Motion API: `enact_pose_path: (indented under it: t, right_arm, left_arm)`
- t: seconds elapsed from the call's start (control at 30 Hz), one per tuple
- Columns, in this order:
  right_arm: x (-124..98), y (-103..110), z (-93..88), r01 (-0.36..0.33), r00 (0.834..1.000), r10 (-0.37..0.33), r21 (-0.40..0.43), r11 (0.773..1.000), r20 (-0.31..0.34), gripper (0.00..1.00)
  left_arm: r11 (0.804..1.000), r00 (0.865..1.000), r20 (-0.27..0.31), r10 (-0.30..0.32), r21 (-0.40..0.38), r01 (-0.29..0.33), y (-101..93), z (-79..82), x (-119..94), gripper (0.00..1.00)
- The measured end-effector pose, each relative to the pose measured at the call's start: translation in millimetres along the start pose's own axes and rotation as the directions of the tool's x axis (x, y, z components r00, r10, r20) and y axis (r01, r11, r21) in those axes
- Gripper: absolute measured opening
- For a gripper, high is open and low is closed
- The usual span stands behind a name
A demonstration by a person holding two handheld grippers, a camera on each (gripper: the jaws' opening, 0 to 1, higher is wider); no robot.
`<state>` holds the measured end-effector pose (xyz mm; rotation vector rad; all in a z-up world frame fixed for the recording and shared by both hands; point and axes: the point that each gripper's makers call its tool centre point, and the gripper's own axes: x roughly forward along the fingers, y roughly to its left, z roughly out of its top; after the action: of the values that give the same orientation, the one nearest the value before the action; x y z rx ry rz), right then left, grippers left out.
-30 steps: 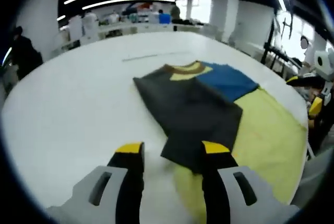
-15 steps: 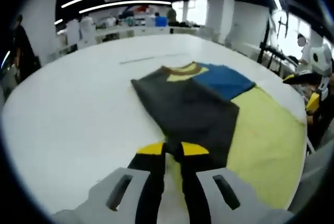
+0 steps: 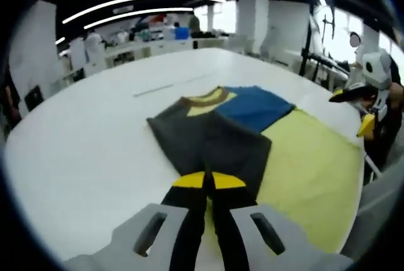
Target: Fold the garment on the visible template until the final outline fits inside the template.
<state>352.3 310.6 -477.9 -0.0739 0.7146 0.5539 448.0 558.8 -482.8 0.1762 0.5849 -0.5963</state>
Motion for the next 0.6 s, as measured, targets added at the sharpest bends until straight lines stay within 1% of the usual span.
enact_pose_path:
  t: [0.07,0.13,0.2,0.23,0.27,0.37,0.47,0.53,0.6]
  right_arm:
    - [0,0,0.2,-0.001,1.0,0.001,0.0,1.0,0.002,1.0]
    - [-1,0,0.5,-0.001,1.0,0.001,0.0,1.0,0.006,1.0]
    - [-2,-1,0.9,0.0,1.0,0.0,0.002,1.0,0.011,1.0]
    - [-2,-1,0.8,0.0,1.0,0.0,0.004,1.0,0.013,1.0]
    - [-3,-1,0.6,0.0,1.0,0.0,0.005,1.0,0.013,1.0]
    - [-4,-3,-0.1,0.002,1.0,-0.002,0.006,1.0,0.012,1.0]
    - [-5,-4,1.5,0.002,1.0,-0.002,0.003,1.0,0.018,1.0]
    - [-6,-3,2.6,0.0,1.0,0.0,-0.001,1.0,0.021,1.0]
    - [-7,-2,3.5,-0.004,1.0,0.004,-0.005,1.0,0.025,1.0]
  left_arm:
    - [1.0,1.0,-0.006,-0.003,0.022,0.003,-4.0,6.0,1,0.0]
    - [0.999,1.0,0.001,-0.02,0.026,0.02,-9.6,12.8,1,0.0]
    - [0.999,0.999,0.019,-0.042,0.031,0.042,-17.6,23.0,2,0.0]
    - [0.998,0.999,0.02,-0.045,0.032,0.045,-18.8,24.5,2,0.0]
    - [0.998,0.998,0.02,-0.055,0.044,0.054,-24.0,30.4,4,0.0]
    - [0.996,0.997,0.021,-0.071,0.063,0.07,-32.3,39.7,8,0.0]
    - [0.993,0.995,0.033,-0.098,0.064,0.095,-41.5,50.0,12,0.0]
    - [0.99,0.991,0.046,-0.123,0.074,0.12,-50.9,60.4,16,0.0]
    - [0.989,0.99,0.049,-0.133,0.077,0.129,-55.6,65.5,17,0.0]
